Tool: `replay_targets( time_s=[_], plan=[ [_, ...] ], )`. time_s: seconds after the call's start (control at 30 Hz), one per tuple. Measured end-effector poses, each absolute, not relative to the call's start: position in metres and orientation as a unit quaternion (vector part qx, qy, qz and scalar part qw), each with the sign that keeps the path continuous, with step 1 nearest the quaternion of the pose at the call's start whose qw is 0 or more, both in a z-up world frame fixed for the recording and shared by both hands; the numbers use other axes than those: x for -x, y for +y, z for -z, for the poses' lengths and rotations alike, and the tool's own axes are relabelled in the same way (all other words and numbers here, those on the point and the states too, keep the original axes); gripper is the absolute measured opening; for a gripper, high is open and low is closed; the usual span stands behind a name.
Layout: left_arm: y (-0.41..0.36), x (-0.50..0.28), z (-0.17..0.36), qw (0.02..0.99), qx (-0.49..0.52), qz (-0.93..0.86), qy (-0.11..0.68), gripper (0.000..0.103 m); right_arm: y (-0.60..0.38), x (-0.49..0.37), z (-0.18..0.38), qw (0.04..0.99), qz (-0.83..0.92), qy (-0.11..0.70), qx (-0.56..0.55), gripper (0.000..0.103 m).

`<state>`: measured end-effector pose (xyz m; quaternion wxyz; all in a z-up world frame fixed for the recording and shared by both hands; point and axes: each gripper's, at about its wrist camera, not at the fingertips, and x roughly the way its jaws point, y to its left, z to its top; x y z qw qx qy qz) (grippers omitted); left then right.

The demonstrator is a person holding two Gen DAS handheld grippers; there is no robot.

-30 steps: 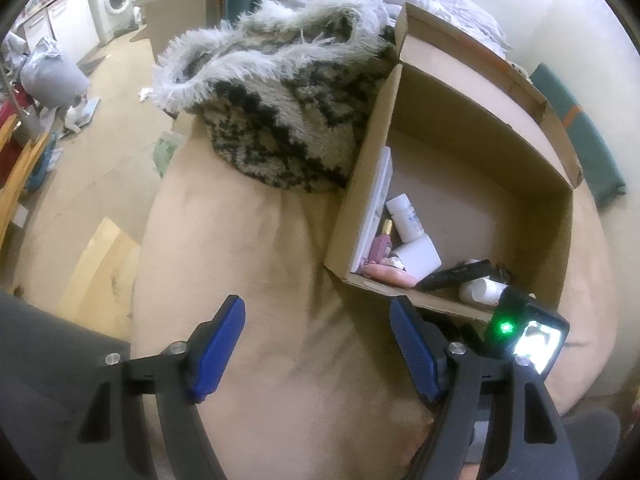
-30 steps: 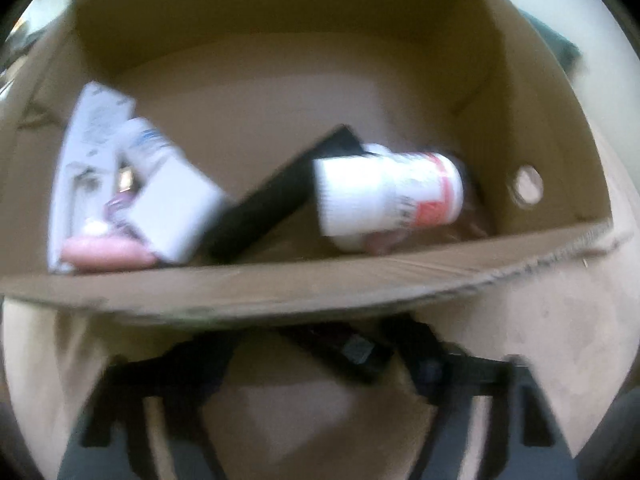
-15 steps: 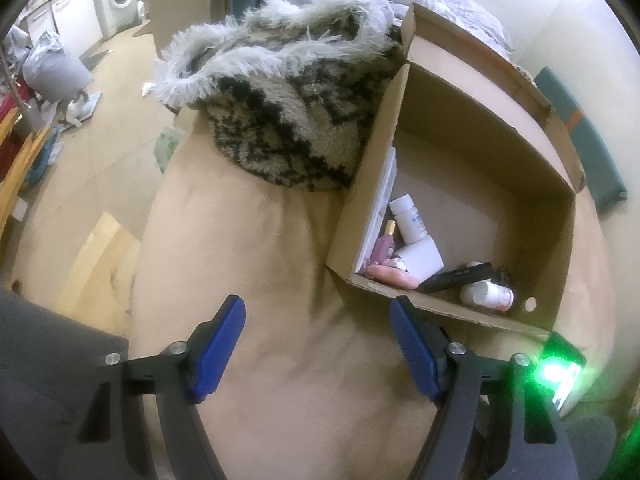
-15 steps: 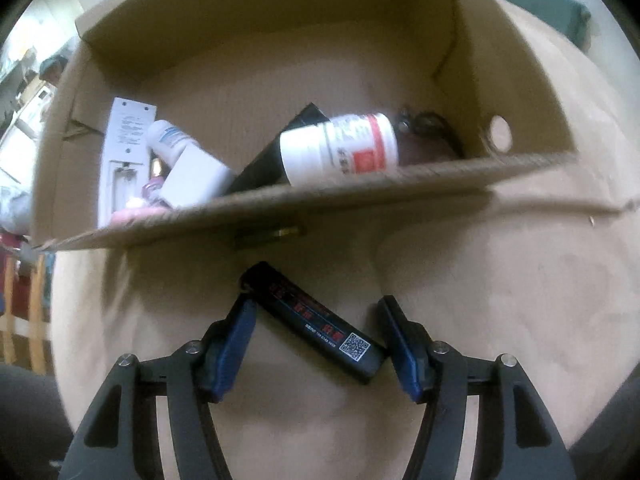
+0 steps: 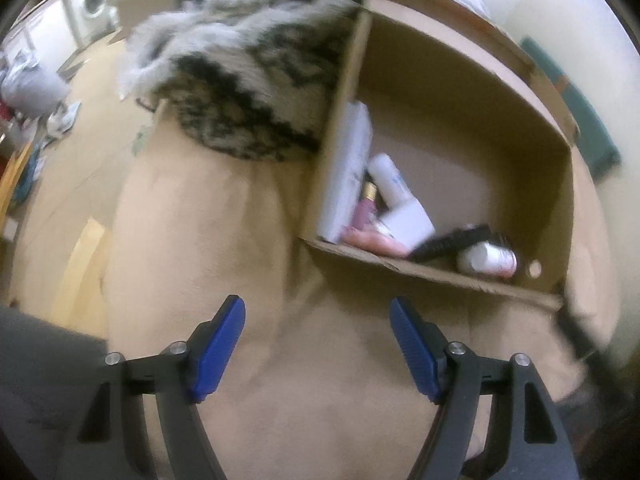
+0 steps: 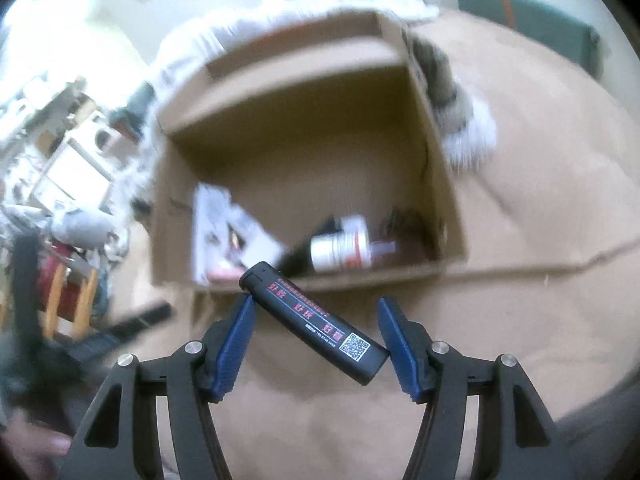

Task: Organize rigid objects
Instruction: 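Grasp the black battery pack with the right gripper, then grasp the AA battery with the left gripper while the right holds the black battery pack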

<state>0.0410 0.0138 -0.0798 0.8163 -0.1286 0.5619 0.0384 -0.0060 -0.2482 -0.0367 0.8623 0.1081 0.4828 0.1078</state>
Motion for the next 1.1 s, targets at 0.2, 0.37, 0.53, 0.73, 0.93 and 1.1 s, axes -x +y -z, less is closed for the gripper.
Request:
replay_targets(
  time_s=[0.2,0.37,0.53,0.73,0.93,1.1],
  plan=[
    [-0.025,-0.047,0.092,0.825,0.110,0.028,0.554,0.072,-0.258,-0.019,0.005,0.888,-0.128,0.432,-0.089,0.066],
    [-0.054,-0.062,0.119,0.816,0.120,0.043,0.564,0.072,-0.262,-0.031,0.013,0.886,-0.131,0.428,-0.118,0.066],
    [-0.088,-0.076,0.143,0.822,0.065,0.047,0.564,0.072,-0.272,-0.037,0.016,0.883,-0.131,0.424,-0.152,0.067],
    [-0.104,-0.096,0.160,0.815,0.057,0.041,0.575,0.072,-0.278,-0.044,0.020,0.874,-0.137,0.429,-0.181,0.066],
    [-0.100,-0.112,0.167,0.808,0.043,0.026,0.587,0.045,-0.274,-0.049,0.025,0.869,-0.141,0.439,-0.183,0.066],
    [-0.089,-0.111,0.164,0.813,0.054,0.040,0.578,0.039,-0.270,-0.050,0.026,0.867,-0.142,0.442,-0.181,0.066]
  ],
)
